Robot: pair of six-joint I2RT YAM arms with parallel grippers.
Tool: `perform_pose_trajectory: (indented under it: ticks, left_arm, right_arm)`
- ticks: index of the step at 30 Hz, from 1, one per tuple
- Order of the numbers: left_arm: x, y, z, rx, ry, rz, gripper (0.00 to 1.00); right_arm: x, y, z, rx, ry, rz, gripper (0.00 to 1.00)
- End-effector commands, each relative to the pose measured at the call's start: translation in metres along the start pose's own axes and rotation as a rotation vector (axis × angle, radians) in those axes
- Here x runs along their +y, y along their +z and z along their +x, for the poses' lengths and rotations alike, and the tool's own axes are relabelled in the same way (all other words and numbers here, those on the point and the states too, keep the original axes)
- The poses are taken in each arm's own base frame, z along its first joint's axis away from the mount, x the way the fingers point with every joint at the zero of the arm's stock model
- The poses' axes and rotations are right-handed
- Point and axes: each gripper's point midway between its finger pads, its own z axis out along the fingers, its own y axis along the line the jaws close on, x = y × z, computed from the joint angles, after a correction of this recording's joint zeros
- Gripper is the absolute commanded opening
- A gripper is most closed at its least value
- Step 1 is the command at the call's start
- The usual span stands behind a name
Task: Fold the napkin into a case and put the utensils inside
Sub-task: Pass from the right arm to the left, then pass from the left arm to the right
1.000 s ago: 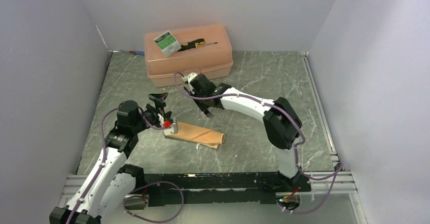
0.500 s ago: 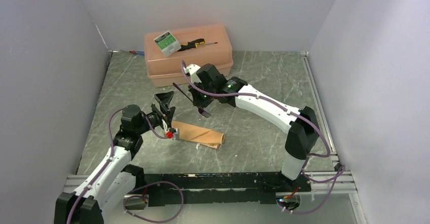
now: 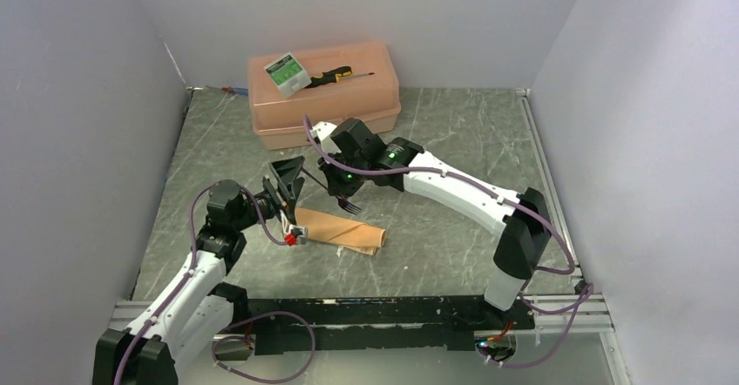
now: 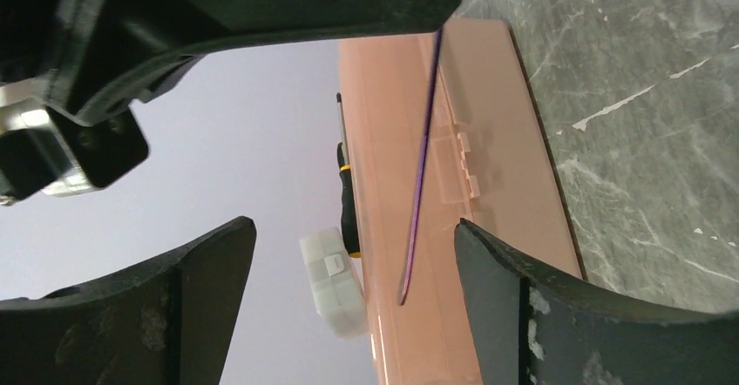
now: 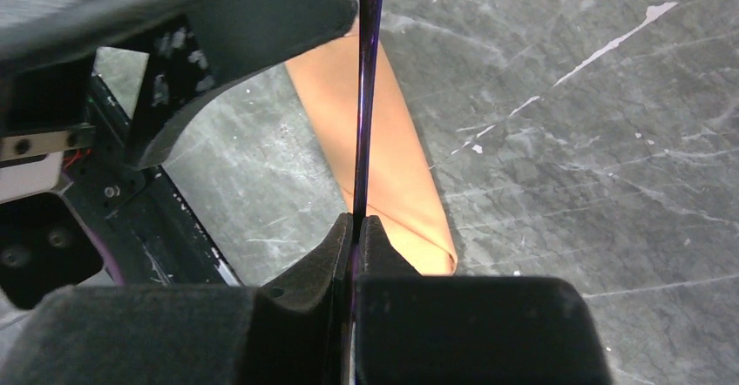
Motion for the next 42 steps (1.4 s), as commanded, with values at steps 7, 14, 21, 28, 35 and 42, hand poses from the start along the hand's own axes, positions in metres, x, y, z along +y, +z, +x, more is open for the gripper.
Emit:
perform_pose_trajectory:
  ticks: [7,14,21,28,35,42]
  left_arm:
    - [0.025,0.007,0.010,0.022,0.039,-0.037,0.68]
    - [0.031,0.007,0.020,0.075,0.012,-0.042,0.13]
    - [0.035,0.001,0.022,0.118,-0.020,-0.067,0.03]
    - [0.038,-0.003,0.032,0.186,-0.002,-0.087,0.03]
    - [0.037,-0.002,0.039,0.229,0.038,-0.093,0.03]
    - [0.036,0.000,0.043,0.272,0.060,-0.083,0.03]
  right_arm:
    - [0.031,-0.038,-0.036,-0.126,-0.028,-0.071,0.00]
    - [0.031,-0.036,-0.035,-0.127,-0.020,-0.064,0.00]
    - [0.023,-0.036,-0.041,-0.157,0.067,-0.012,0.34]
    - [-0.017,-0.068,-0.041,-0.250,0.385,-0.012,0.62]
    - [-0.018,-0.086,-0.032,-0.290,0.552,-0.175,0.52]
    - [-0.009,-0.077,-0.035,-0.278,0.609,-0.270,0.50]
